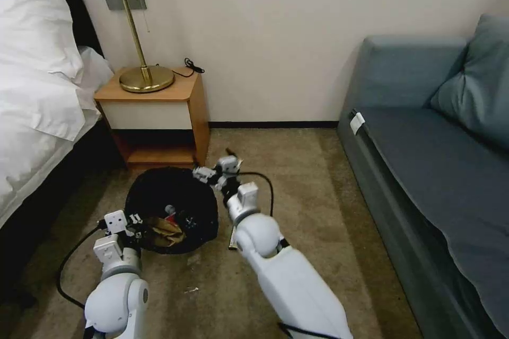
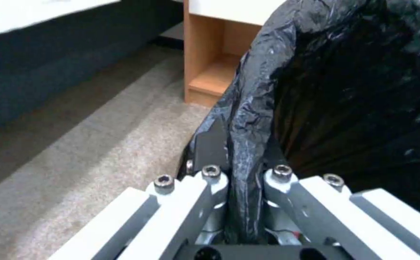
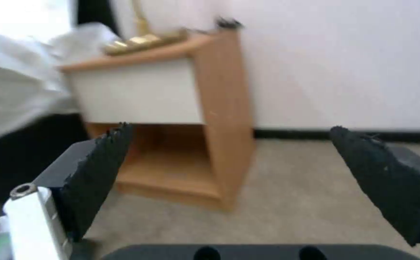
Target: Pick up the trash bin, then pick up the garbage on the floor and place it into the trash bin.
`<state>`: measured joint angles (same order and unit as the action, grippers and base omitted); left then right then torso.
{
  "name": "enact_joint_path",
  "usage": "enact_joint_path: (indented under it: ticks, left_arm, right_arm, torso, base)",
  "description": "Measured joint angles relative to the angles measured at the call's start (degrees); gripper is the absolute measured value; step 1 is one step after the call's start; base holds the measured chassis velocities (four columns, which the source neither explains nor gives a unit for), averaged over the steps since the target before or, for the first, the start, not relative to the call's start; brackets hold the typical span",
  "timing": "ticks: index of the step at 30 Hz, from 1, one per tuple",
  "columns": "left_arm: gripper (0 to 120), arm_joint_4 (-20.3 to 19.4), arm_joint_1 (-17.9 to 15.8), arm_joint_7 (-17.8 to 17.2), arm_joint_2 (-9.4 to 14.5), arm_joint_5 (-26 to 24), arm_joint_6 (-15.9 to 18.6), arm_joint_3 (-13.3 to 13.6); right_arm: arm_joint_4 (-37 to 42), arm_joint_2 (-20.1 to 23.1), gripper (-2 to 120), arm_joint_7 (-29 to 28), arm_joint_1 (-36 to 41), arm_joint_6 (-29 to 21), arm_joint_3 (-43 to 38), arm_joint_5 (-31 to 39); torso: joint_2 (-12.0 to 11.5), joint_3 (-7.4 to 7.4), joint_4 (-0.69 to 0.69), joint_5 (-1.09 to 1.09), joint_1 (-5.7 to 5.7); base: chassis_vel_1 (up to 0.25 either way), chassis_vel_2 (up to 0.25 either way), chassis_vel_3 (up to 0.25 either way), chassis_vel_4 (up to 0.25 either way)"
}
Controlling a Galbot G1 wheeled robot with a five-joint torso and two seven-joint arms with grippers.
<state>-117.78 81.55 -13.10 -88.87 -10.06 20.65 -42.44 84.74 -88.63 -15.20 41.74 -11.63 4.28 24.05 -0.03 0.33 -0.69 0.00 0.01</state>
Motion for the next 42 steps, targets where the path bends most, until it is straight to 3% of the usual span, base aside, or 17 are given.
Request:
enact_joint_path:
  ticks: [1,4,5,7,10,17,24,42]
  left_arm:
    - [3,0.0,0.0,0.0,0.0,0.0,0.0,0.0]
    - [3,-1.3,0.5,-0.2,0.3,-0.6,0.0,-0.8]
    - [3,-1.3,0.5,-0.2,0.3,-0.6,0.0,-0.8]
    - [3,-1.9,0.6,-0.3,0.2,-0.8,0.0,-1.0]
    - [3,-2.0,0.6,-0.3,0.1,-0.9,0.0,-0.9]
    - [3,-2.6,1.4,-0.4,-0.2,-0.5,-0.2,-0.7]
    - [3,-4.4,1.8,-0.6,-0.4,-0.3,-0.4,-1.0]
    - [3,-5.5,2.6,-0.6,-2.0,1.9,-0.4,-0.9]
  right_arm:
    - [0.0,0.0,100,0.0,0.0,0.0,0.0,0.0]
    - [-1.7,4.3,100,-6.1,-5.7,-8.6,2.6,13.4]
    - [-1.7,4.3,100,-6.1,-5.7,-8.6,2.6,13.4]
    - [-3.7,5.8,100,-8.0,-9.2,-11.4,5.0,22.7]
    - [-5.9,5.8,100,-8.0,-10.8,-12.0,6.1,25.7]
    - [-14.4,3.3,100,-6.4,-11.9,-12.5,6.2,25.2]
    - [-24.3,0.6,100,-2.2,-11.1,-12.0,5.1,18.7]
    - [-33.3,-3.1,100,6.5,-9.2,-14.2,0.7,11.0]
  torso:
    - [0.0,0.00,0.00,0.00,0.00]
    - [0.0,0.00,-0.01,0.00,0.00]
    - [0.0,0.00,-0.01,0.00,0.00]
    - [0.0,0.00,-0.01,0.00,0.00]
    - [0.0,0.00,0.00,-0.01,0.00]
    - [0.0,0.00,0.01,-0.01,0.00]
    - [0.0,-0.01,0.00,0.00,0.00]
    - [0.0,-0.01,0.00,-0.01,0.00]
  base:
    - [0.000,0.000,0.000,0.000]
    - [0.000,0.000,0.000,0.000]
    - [0.000,0.000,0.000,0.000]
    - [0.000,0.000,0.000,0.000]
    - [0.000,0.000,0.000,0.000]
    - [0.000,0.000,0.000,0.000]
    - [0.000,0.000,0.000,0.000]
    - [0.000,0.000,0.000,0.000]
